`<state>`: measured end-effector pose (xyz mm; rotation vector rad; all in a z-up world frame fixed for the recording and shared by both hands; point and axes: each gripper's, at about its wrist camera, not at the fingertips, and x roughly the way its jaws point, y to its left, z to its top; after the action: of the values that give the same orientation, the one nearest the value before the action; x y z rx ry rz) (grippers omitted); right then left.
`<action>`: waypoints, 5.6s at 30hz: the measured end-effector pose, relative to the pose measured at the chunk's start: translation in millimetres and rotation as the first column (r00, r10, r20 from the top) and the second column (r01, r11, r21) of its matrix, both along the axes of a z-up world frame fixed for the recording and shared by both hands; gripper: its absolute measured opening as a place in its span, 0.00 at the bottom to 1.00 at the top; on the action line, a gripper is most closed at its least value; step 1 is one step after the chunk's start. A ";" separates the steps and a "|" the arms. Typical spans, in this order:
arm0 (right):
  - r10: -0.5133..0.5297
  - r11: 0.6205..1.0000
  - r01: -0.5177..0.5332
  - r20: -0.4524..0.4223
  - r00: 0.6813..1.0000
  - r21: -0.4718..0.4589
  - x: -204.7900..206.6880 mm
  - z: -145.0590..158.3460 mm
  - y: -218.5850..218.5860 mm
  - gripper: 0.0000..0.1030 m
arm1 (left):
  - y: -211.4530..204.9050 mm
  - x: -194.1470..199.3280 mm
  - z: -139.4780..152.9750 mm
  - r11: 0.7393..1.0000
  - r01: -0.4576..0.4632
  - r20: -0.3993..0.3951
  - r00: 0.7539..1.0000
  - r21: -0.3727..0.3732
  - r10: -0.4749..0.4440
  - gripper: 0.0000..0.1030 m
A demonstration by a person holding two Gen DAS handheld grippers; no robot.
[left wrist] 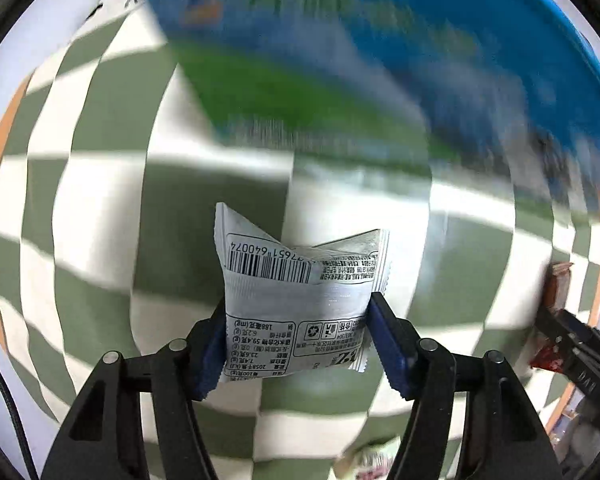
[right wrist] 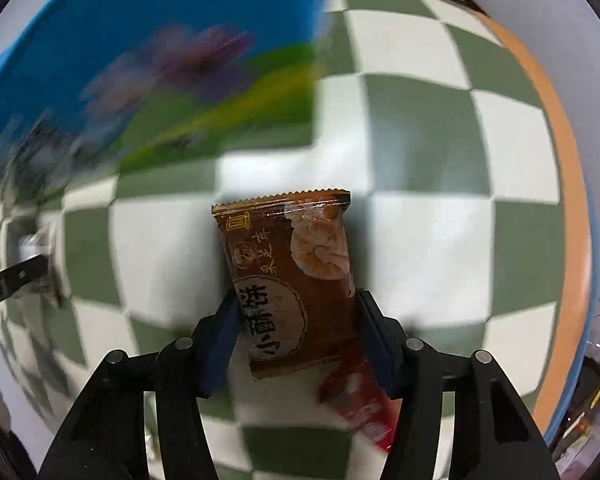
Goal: Organize snacks
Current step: 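Grasp the white printed packet with the left tool while the right tool grasps the brown cookie packet, then carry both packets into the cardboard box and open both tools to release, then grasp the small clear candy packet with the left tool while the right tool grasps the red triangular packet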
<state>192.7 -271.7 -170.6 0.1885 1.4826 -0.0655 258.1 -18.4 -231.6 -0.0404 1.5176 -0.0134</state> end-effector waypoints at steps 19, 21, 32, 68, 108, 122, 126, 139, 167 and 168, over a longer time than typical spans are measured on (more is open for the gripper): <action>-0.028 0.995 0.034 -0.060 0.998 0.089 -42.0 -26.5 35.3 0.58 | -25.8 -74.4 -26.9 0.998 0.068 -0.104 0.992 -0.012 -0.069 0.53; -0.024 0.996 0.027 -0.038 0.999 0.080 -46.3 -21.8 35.8 0.57 | -26.7 -79.2 -20.2 0.998 0.065 -0.097 0.993 -0.026 -0.068 0.52; -0.034 0.981 0.014 0.099 0.994 0.196 -41.6 59.7 32.8 0.57 | -57.9 -59.0 30.5 0.992 0.085 -0.038 0.995 -0.094 -0.089 0.48; 0.066 0.994 -0.070 0.040 0.997 0.086 258.8 98.4 56.4 0.83 | -57.6 260.4 91.9 0.988 0.079 -0.084 0.992 -0.131 -0.091 0.76; 0.064 0.997 -0.043 0.398 0.915 -0.063 87.7 211.7 54.0 0.83 | -50.7 58.8 226.3 0.993 0.115 0.452 0.885 0.015 -0.110 0.76; -0.006 1.000 0.004 0.476 0.879 0.005 2.6 247.8 53.0 0.83 | -39.0 -24.1 228.6 0.994 0.104 0.462 0.881 0.028 -0.105 0.76; -0.066 0.997 0.043 0.388 0.919 0.068 -25.6 217.4 40.5 0.83 | -44.6 -59.5 173.2 0.977 0.191 0.332 0.919 0.098 -0.213 0.76; -0.353 0.919 0.340 0.033 0.935 0.198 -112.3 67.8 -31.3 0.83 | -41.2 -121.4 -24.2 0.983 0.111 -0.254 0.956 -0.145 -0.146 0.76; -0.177 0.967 0.190 -0.090 0.980 0.170 -117.4 -26.4 13.0 0.43 | -40.3 -94.1 -40.8 0.988 0.047 -0.250 0.965 -0.147 -0.083 0.49; -0.191 0.963 0.204 -0.088 0.978 0.177 -118.2 -28.0 11.3 0.43 | -54.0 -95.1 -38.6 0.990 0.054 -0.239 0.967 -0.133 -0.085 0.48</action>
<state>74.5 -260.4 -198.6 0.4899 1.5362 -0.0960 163.0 -72.4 -270.3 -0.0920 1.7625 -0.1659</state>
